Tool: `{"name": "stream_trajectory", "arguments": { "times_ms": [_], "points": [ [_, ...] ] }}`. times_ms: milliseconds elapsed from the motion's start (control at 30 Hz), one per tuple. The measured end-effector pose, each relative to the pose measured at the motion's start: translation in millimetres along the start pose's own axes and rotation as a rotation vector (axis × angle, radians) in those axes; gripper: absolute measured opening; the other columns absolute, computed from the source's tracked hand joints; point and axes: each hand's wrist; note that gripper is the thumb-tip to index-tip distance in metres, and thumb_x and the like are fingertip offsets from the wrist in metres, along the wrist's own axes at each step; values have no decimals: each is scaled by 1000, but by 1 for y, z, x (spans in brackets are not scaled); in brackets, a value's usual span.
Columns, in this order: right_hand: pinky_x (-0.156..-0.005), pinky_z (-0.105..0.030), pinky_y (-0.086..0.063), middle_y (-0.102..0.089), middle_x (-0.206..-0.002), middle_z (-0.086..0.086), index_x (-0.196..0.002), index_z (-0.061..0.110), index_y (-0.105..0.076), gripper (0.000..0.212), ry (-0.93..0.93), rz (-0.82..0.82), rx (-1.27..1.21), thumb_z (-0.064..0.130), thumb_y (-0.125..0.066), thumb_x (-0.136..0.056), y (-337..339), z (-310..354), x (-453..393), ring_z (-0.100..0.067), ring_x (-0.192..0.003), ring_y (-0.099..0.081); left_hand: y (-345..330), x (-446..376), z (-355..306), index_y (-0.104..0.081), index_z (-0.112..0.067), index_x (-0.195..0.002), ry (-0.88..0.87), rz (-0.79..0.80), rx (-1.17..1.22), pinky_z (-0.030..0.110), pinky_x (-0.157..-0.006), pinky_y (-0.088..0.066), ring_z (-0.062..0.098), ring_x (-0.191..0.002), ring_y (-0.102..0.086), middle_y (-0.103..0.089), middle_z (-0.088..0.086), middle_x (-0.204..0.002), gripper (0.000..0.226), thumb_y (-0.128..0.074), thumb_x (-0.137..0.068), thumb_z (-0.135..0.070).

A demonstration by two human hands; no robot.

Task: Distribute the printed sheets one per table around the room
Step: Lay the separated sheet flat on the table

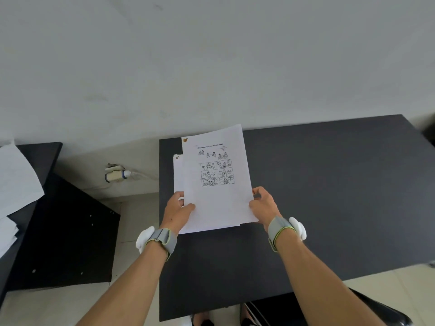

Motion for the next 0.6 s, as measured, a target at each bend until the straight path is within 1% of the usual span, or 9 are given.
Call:
{"name": "stream_trajectory", "arguments": {
  "times_ms": [67, 167, 300, 367, 433, 467, 600],
  "points": [
    [-83, -42, -58, -67, -111, -7, -110, 23, -54, 29, 14, -10, 29, 5, -43, -90, 8, 0, 1, -30, -98, -67, -5, 9, -7, -56, -19, -114, -36, 12, 4, 32, -80, -54, 25, -98, -72, -75, 3, -105, 29, -63, -89, -6],
    [-87, -45, -59, -65, -112, -5, -114, 21, -52, 30, 22, -16, 67, 5, -44, -91, 25, -2, 1, -30, -100, -66, -17, 21, -17, -54, -20, -118, -68, 14, -16, 34, -88, -54, 26, -105, -69, -72, 4, -113, 29, -62, -93, -8],
    [-90, -47, -58, -65, -111, -4, -114, 21, -53, 30, 43, -27, 87, 5, -45, -90, 61, -7, 0, -30, -101, -65, -46, 41, -34, -51, -20, -124, -89, -3, -49, 46, -102, -52, 27, -114, -64, -67, 3, -124, 32, -62, -95, -10],
    [-90, -47, -58, -65, -111, -4, -114, 22, -53, 30, 58, -32, 83, 5, -45, -90, 82, -9, -3, -29, -100, -65, -65, 52, -43, -51, -21, -125, -101, -14, -57, 46, -103, -52, 26, -115, -62, -65, 2, -126, 34, -62, -94, -10],
    [-90, -48, -58, -65, -110, -4, -114, 22, -52, 30, 86, -9, 96, 5, -46, -90, 127, -22, -4, -29, -100, -65, -107, 74, -54, -51, -21, -124, -110, -55, -32, 46, -103, -52, 27, -115, -63, -65, 4, -126, 35, -63, -93, -9],
    [-90, -47, -58, -65, -109, -4, -114, 22, -52, 30, 90, -10, 88, 5, -46, -90, 129, -23, -8, -29, -100, -65, -109, 77, -56, -51, -20, -124, -104, -62, -34, 46, -102, -53, 28, -113, -63, -66, 5, -124, 35, -63, -93, -9],
    [-83, -39, -57, -64, -105, 0, -113, 24, -52, 28, 128, 9, 84, 6, -48, -91, 176, -33, -8, -24, -94, -64, -151, 101, -66, -52, -17, -120, -92, -87, -23, 49, -98, -55, 30, -106, -67, -70, 9, -119, 32, -64, -92, -7]
  ]
}}
Point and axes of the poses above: each hand's wrist, its own x-axis away from the middle knuckle, its own y-axis out of the back of the hand, z = x × y
